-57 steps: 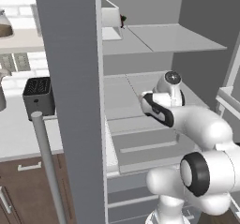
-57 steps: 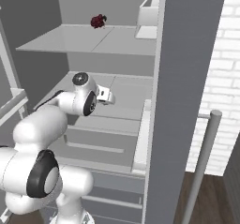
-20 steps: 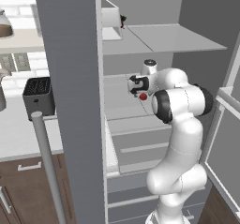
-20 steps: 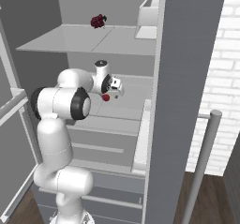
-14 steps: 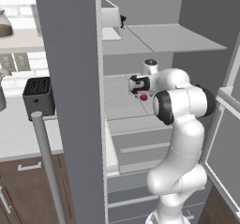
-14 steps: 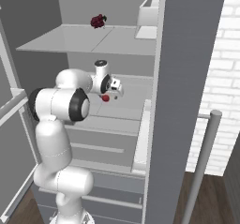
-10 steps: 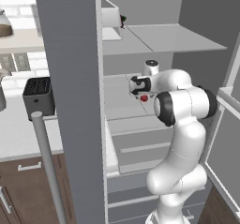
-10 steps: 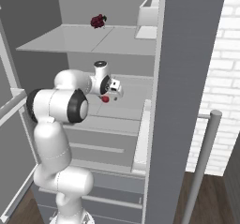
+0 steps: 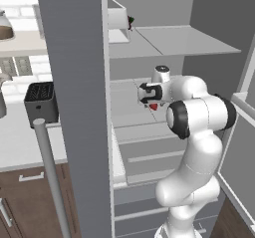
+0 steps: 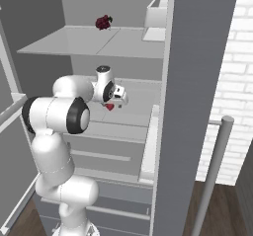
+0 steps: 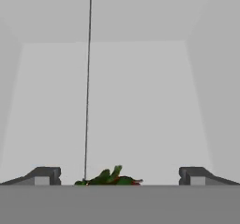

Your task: Take the strawberry from the fridge and place it on top of the pancake, located on the dining counter.

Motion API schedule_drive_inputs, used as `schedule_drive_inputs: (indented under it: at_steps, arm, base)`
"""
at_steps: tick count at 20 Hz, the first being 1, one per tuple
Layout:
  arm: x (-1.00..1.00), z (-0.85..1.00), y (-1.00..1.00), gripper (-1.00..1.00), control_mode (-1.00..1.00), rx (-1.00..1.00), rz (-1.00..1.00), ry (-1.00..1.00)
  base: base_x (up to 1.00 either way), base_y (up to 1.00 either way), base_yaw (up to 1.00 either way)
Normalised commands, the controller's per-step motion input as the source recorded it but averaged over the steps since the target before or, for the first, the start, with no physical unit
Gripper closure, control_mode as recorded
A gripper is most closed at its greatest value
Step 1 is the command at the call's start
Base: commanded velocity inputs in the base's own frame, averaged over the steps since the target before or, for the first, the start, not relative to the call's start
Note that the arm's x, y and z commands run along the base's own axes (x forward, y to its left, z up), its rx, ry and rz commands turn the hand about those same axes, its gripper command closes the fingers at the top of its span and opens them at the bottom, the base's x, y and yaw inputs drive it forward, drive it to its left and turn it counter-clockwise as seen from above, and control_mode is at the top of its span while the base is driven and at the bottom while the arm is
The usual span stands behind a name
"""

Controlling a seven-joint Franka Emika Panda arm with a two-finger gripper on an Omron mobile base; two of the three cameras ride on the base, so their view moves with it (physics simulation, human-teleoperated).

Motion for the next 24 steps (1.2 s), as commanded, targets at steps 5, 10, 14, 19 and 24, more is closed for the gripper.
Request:
schedule_drive_inputs:
  at_steps: [5,10,14,19,24]
  arm:
    - [-0.06,-0.01,0.02,-1.0,-1.0,0.0,0.0,0.0]
    - [-0.2,-0.1,0.0,-1.0,-1.0,0.0,-0.01,0.0]
    - [-0.23,-0.16,0.0,-1.0,-1.0,0.0,-0.01,0.0]
    - [-0.01,-0.16,0.17,1.0,-1.0,0.0,0.0,-0.03]
    - [0.0,-0.29,0.07,1.0,-1.0,0.0,0.0,-0.05]
  base:
    - [0.0,0.0,0.0]
    - [0.0,0.0,0.0]
    - [0.0,0.0,0.0]
    - [0.0,0.0,0.0]
    - [0.0,0.0,0.0]
